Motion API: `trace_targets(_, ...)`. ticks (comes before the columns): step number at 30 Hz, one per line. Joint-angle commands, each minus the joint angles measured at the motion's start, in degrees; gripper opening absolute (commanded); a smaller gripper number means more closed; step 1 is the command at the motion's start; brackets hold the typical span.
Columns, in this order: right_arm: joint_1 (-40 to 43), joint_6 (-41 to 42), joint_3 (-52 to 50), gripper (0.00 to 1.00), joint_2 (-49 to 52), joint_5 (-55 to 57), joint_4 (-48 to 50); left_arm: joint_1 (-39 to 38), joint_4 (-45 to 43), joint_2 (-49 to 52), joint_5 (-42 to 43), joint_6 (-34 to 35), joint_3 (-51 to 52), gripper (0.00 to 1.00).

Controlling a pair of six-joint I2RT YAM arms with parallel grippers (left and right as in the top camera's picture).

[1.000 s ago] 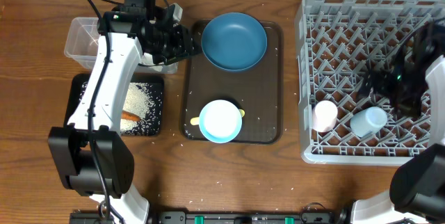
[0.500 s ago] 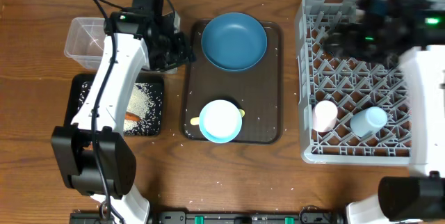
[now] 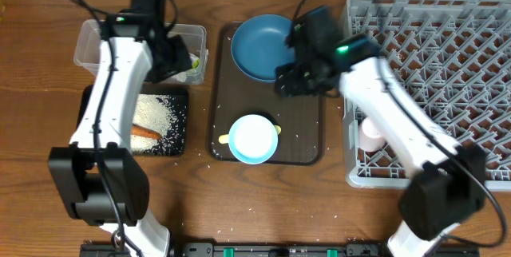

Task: Sort waste into correct bins and load items into the dishwasher rack
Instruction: 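Reach the right gripper to the light-blue bowl and grasp its rim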

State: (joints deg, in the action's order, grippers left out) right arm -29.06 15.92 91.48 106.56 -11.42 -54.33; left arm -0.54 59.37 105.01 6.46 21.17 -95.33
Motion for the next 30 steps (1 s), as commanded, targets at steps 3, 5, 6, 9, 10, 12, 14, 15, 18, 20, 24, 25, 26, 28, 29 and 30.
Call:
trace_targets(3, -5.0, 2.5, -2.8, 0.63, 3.5, 0.9, 3.2, 3.4, 0.8, -0.2, -1.8, 0.6, 0.5, 0.51)
trace_targets(5, -6.1, 2.5, -3.0, 0.60, 4.5, 0.9, 3.7, 4.0, 1.5, -0.2, -1.8, 0.5, 0.5, 0.54)
trace_targets(6, -6.7, 2.5, -3.1, 0.58, 5.3, 0.9, 4.0, 4.1, 1.8, -0.2, -1.8, 0.5, 0.5, 0.56)
trace_targets(9, -8.2, 2.5, -3.2, 0.54, 7.7, 0.9, 4.0, 4.2, 2.0, -0.2, -1.8, 0.5, 0.5, 0.61)
trace_targets(10, -8.5, 2.5, -3.2, 0.53, 8.4, 0.9, 4.0, 4.2, 2.0, -0.2, -1.8, 0.5, 0.5, 0.62)
trace_targets(12, -9.0, 2.5, -3.2, 0.49, 9.9, 0.9, 3.9, 4.2, 2.0, -0.2, -1.8, 0.5, 0.5, 0.64)
trace_targets(14, -9.1, 2.5, -3.2, 0.45, 10.9, 0.9, 3.6, 4.2, 2.1, -0.2, -1.8, 0.5, 0.5, 0.67)
trace_targets(15, -9.1, 2.5, -3.2, 0.41, 11.3, 0.9, 3.3, 4.2, 2.1, -0.2, -1.8, 0.5, 0.5, 0.70)
trace_targets(18, -9.1, 2.5, -3.2, 0.29, 11.5, 1.0, 2.7, 4.2, 2.1, -0.2, -1.8, 0.5, 0.5, 0.72)
trace_targets(20, -9.1, 2.5, -3.2, 0.22, 11.5, 1.3, 2.7, 4.2, 2.1, -0.2, -1.8, 0.5, 0.5, 0.76)
trace_targets(24, -9.0, 2.5, -3.2, 0.01, 11.5, 2.4, 1.9, 4.2, 2.1, -0.2, -1.8, 0.5, 0.5, 0.83)
trace_targets(25, -9.0, 2.5, -3.2, 0.01, 11.5, 3.2, 1.5, 4.2, 2.1, -0.2, -1.8, 0.5, 0.5, 0.84)
trace_targets(26, -9.0, 2.5, -3.2, 0.01, 11.5, 3.8, 1.3, 4.2, 2.1, -0.2, -1.8, 0.5, 0.5, 0.84)
trace_targets(28, -9.0, 2.5, -3.2, 0.01, 11.5, 4.1, 1.1, 4.2, 2.1, -0.2, -1.8, 0.5, 0.5, 0.87)
trace_targets(29, -8.9, 2.5, -3.1, 0.01, 11.4, 4.1, 1.2, 4.2, 2.1, -0.2, -1.8, 0.5, 0.5, 0.88)
trace_targets(30, -8.8, 2.5, -3.0, 0.01, 11.2, 4.1, 1.2, 4.2, 2.1, -0.2, -1.8, 0.5, 0.5, 0.88)
